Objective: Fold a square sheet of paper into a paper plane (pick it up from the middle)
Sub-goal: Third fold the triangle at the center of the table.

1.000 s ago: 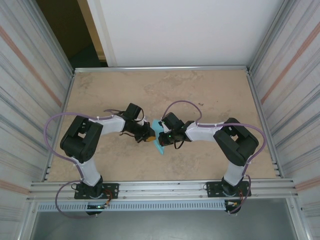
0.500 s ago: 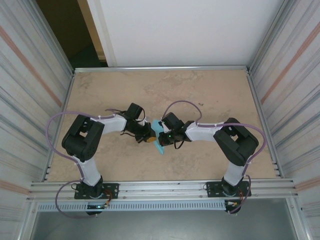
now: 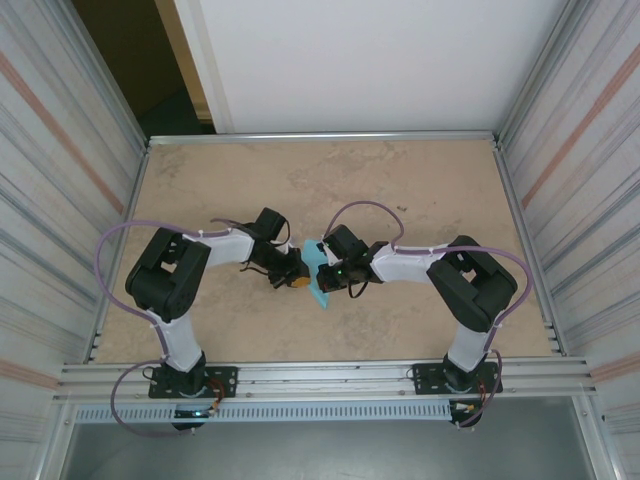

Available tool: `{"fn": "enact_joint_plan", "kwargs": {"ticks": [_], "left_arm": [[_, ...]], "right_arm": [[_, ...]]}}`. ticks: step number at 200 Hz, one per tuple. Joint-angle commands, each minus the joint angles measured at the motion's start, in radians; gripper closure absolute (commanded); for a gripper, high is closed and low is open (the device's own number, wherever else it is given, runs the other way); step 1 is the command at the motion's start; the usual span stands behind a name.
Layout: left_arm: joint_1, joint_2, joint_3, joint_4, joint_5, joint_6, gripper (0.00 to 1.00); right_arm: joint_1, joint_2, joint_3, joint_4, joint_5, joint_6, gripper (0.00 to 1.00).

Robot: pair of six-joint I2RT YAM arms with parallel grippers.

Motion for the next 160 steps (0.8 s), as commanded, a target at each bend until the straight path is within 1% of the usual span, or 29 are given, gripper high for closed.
{"fn": "enact_joint_plan", "kwargs": {"ticks": [1,160], "left_arm": [[-0.008,0.011,0.018,-0.030,-0.016,0.020,0.91],[-0.006,0.027,0.038,-0.037,-0.015,0.031,0.91]], "right_arm": [[-0.005,0.027,0.011,-0.040,0.005,0.005,0.95],[-0.004,0.016,0.010,-0.039,0.005,0.008,0.97]]}}
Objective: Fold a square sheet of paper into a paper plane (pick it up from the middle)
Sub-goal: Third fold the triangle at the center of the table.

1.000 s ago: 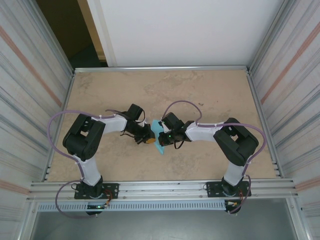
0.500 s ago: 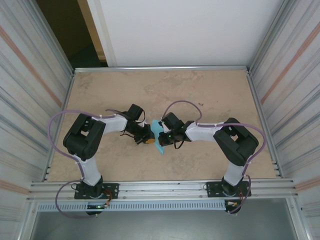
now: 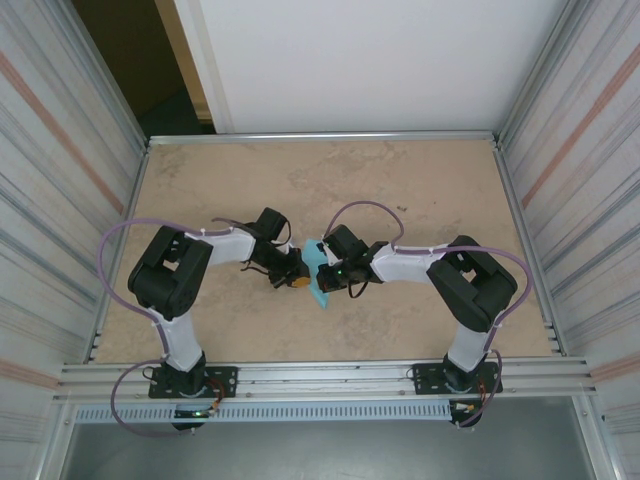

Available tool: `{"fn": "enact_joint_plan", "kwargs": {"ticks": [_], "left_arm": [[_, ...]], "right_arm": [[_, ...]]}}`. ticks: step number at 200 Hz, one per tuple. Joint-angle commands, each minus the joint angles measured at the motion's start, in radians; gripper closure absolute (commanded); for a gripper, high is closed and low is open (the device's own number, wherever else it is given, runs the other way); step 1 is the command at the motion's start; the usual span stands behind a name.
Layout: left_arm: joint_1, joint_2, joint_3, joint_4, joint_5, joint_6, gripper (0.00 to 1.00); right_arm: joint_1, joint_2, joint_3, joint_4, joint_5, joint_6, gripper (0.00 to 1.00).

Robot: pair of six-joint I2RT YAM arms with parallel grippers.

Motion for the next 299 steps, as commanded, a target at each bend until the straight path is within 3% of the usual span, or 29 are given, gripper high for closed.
{"fn": "enact_joint_plan", "kwargs": {"ticks": [1,57,135,261,299], "left_arm": [[-0.004,0.008,0.027,-0.032,-0.008,0.026,0.91],[0.004,0.000,0.100,-0.064,-0.016,0.061,0.89],[-0.002,-0.054,0.036,-0.011,-0.001,0.069,0.88],[-0.006,0.051,0.048,-0.053,-0.074,0.055,0.90],[-0.005,0.065,0.053,-0.114,-0.128,0.059,0.90]], "right_arm": [[-0.005,0.015,0.010,-0.039,0.005,0.007,0.97],[-0.005,-0.005,0.009,-0.039,0.008,0.010,0.97],[-0.005,-0.014,0.009,-0.050,0.025,0.020,0.98],[-0.007,0.007,0.028,-0.068,0.020,0.018,0.97],[-0.010,-0.031,0.037,-0.086,0.023,0.044,0.86]]}}
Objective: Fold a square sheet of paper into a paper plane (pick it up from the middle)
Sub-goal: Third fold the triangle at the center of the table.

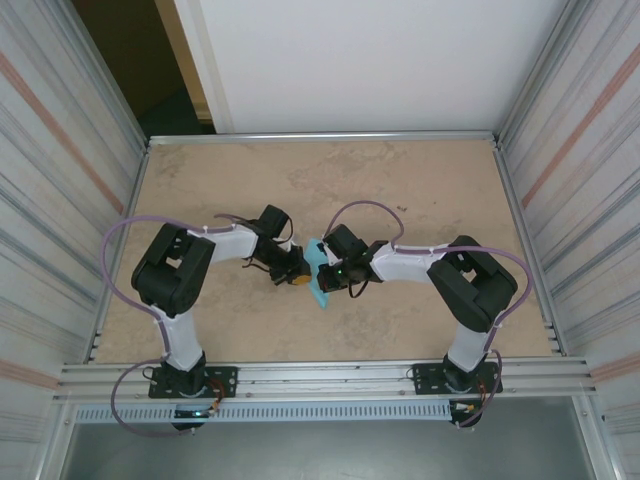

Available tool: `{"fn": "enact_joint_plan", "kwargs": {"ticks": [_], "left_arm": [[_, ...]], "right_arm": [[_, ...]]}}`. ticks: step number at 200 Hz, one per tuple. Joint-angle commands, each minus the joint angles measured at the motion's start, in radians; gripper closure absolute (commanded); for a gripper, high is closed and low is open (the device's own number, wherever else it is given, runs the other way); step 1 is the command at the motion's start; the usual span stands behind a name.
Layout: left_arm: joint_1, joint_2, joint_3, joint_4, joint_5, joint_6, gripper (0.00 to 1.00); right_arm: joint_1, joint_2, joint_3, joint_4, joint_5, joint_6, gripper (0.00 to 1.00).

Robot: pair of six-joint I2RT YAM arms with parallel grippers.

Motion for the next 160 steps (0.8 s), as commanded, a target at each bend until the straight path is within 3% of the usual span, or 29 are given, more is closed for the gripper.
{"fn": "enact_joint_plan", "kwargs": {"ticks": [1,36,56,96,160], "left_arm": [[-0.006,0.036,0.008,-0.080,-0.098,0.011,0.90],[-0.006,0.048,0.009,-0.114,-0.141,0.024,0.91],[-0.006,0.056,0.001,-0.106,-0.155,0.014,0.91],[-0.006,0.037,-0.047,-0.030,-0.202,-0.049,0.92],[-0.010,0.022,-0.051,0.069,-0.229,-0.142,0.91]], "right_arm": [[-0.010,-0.031,0.024,-0.056,0.018,0.038,0.86],[-0.041,-0.133,0.031,-0.107,0.063,0.120,0.59],[-0.050,-0.190,0.011,-0.115,0.092,0.154,0.55],[-0.036,-0.221,-0.034,-0.061,0.000,0.193,0.68],[0.006,-0.123,-0.011,0.031,-0.098,0.249,0.85]]}}
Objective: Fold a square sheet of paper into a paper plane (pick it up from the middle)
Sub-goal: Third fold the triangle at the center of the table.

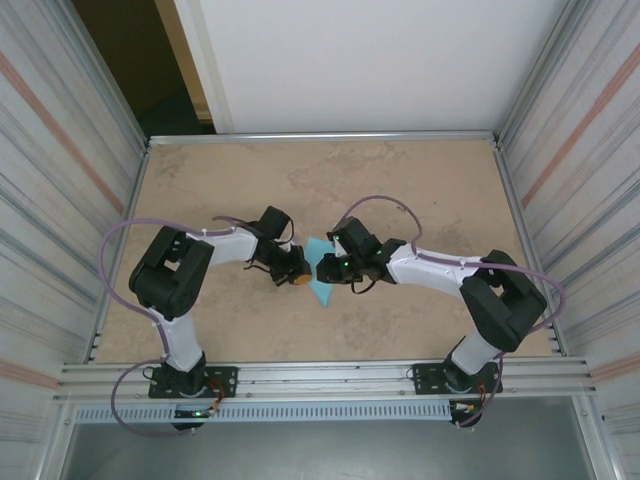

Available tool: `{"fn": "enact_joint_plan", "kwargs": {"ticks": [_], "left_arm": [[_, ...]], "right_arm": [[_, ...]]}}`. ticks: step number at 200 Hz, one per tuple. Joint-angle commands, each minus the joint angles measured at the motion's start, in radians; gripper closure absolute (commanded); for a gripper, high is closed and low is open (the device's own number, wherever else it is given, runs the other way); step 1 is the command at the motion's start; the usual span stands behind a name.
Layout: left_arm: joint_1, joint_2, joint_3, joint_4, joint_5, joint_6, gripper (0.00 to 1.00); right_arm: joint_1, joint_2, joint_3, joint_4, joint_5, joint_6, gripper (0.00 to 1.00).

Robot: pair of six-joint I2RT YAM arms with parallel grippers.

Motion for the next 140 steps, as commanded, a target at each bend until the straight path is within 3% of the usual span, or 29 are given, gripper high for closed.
{"fn": "enact_joint_plan", "kwargs": {"ticks": [1,43,140], "left_arm": [[0.001,0.045,-0.020,0.004,-0.178,-0.044,0.91],[-0.003,0.060,-0.007,0.001,-0.165,-0.036,0.92],[-0.002,0.070,0.000,-0.029,-0.153,-0.013,0.91]], "right_arm": [[0.013,0.047,0.023,0.035,-0.048,0.041,0.85],[0.010,0.111,0.044,0.046,-0.050,0.075,0.91],[-0.002,0.181,0.073,0.033,-0.090,0.071,0.92]]}}
